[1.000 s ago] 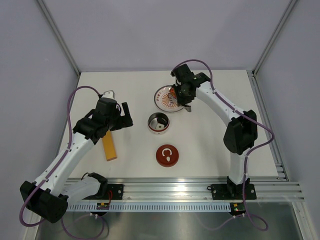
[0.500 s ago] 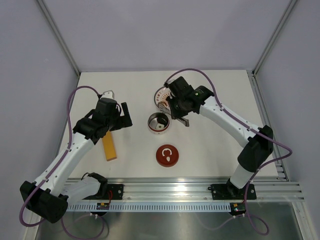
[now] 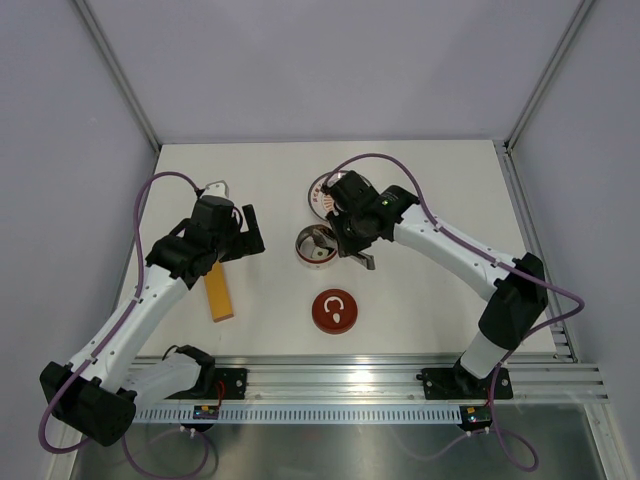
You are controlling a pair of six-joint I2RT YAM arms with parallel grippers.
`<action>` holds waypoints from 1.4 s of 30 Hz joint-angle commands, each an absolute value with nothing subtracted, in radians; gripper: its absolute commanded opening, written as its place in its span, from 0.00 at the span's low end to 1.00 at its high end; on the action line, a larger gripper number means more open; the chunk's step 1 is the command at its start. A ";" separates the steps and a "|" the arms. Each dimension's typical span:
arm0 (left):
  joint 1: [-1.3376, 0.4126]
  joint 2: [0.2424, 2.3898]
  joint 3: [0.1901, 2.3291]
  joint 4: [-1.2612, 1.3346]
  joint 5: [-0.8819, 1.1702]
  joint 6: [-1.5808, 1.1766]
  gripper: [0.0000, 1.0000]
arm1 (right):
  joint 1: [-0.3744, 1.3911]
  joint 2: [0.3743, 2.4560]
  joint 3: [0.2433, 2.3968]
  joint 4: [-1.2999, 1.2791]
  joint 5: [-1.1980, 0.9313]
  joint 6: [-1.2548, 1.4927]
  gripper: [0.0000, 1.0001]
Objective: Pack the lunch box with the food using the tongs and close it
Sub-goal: Place the fake food in the packing box, then place the clamp at the center of the board.
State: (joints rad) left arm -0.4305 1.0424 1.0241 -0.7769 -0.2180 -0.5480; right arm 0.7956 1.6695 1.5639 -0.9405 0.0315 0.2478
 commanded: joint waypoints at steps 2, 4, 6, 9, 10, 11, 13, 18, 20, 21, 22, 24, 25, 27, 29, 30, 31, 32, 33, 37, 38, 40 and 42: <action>-0.425 1.032 1.045 -0.765 -0.235 -0.548 0.99 | 0.822 1.683 1.594 -0.913 0.006 0.255 0.25; -0.425 1.031 1.043 -0.767 -0.235 -0.548 0.99 | 0.825 1.689 1.595 -0.908 0.005 0.253 0.29; -0.426 1.031 1.043 -0.765 -0.235 -0.548 0.99 | 0.828 1.695 1.598 -0.908 0.005 0.255 0.40; -0.425 1.031 1.045 -0.765 -0.235 -0.548 0.99 | 0.830 1.703 1.598 -0.907 0.006 0.253 0.49; -0.425 1.032 1.046 -0.765 -0.233 -0.548 0.99 | 0.828 1.704 1.598 -0.907 0.008 0.253 0.50; -0.425 1.032 1.046 -0.765 -0.233 -0.548 0.99 | 0.828 1.704 1.600 -0.907 0.009 0.253 0.50; -0.425 1.032 1.046 -0.765 -0.233 -0.548 0.99 | 0.828 1.704 1.600 -0.907 0.011 0.252 0.50; -0.426 1.031 1.046 -0.762 -0.232 -0.548 0.99 | 0.830 1.697 1.615 -0.913 0.028 0.247 0.50; -0.425 1.031 1.046 -0.764 -0.229 -0.549 0.99 | 0.828 1.689 1.623 -0.919 0.044 0.244 0.49; -0.425 1.032 1.046 -0.764 -0.229 -0.549 0.99 | 0.828 1.684 1.626 -0.917 0.054 0.244 0.48; -0.426 1.032 1.046 -0.764 -0.229 -0.548 0.99 | 0.828 1.677 1.628 -0.916 0.080 0.244 0.48; -0.425 1.034 1.048 -0.764 -0.229 -0.548 0.99 | 0.830 1.654 1.632 -0.914 0.119 0.244 0.47; -0.425 1.034 1.048 -0.762 -0.229 -0.546 0.99 | 0.828 1.645 1.634 -0.914 0.167 0.244 0.47; -0.426 1.034 1.048 -0.762 -0.227 -0.546 0.99 | 0.818 1.625 1.640 -0.916 0.222 0.247 0.46; -0.425 1.035 1.051 -0.762 -0.227 -0.545 0.99 | 0.772 1.608 1.634 -0.916 0.258 0.250 0.46; -0.425 1.035 1.049 -0.762 -0.227 -0.546 0.99 | 0.752 1.602 1.626 -0.913 0.261 0.252 0.46; -0.426 1.035 1.048 -0.762 -0.226 -0.545 0.99 | 0.732 1.586 1.618 -0.902 0.267 0.255 0.46; -0.426 1.035 1.049 -0.762 -0.227 -0.543 0.99 | 0.709 1.576 1.596 -0.893 0.270 0.258 0.46; -0.425 1.034 1.048 -0.762 -0.227 -0.542 0.99 | 0.665 1.565 1.580 -0.881 0.297 0.264 0.46; -0.426 1.032 1.045 -0.764 -0.229 -0.538 0.99 | 0.537 1.508 1.496 -0.810 0.328 0.282 0.45; -0.426 1.034 1.045 -0.765 -0.229 -0.538 0.99 | 0.516 1.503 1.465 -0.801 0.334 0.287 0.45; -0.425 1.032 1.045 -0.764 -0.229 -0.537 0.99 | 0.456 1.493 1.433 -0.770 0.362 0.290 0.46; -0.425 1.034 1.045 -0.764 -0.229 -0.535 0.99 | 0.414 1.490 1.385 -0.746 0.368 0.298 0.46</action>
State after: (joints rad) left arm -0.4305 1.0424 1.0241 -0.7773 -0.2176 -0.5472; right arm 0.4568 1.5188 1.4357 -0.8223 0.3077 0.2752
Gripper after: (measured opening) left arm 0.988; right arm 0.460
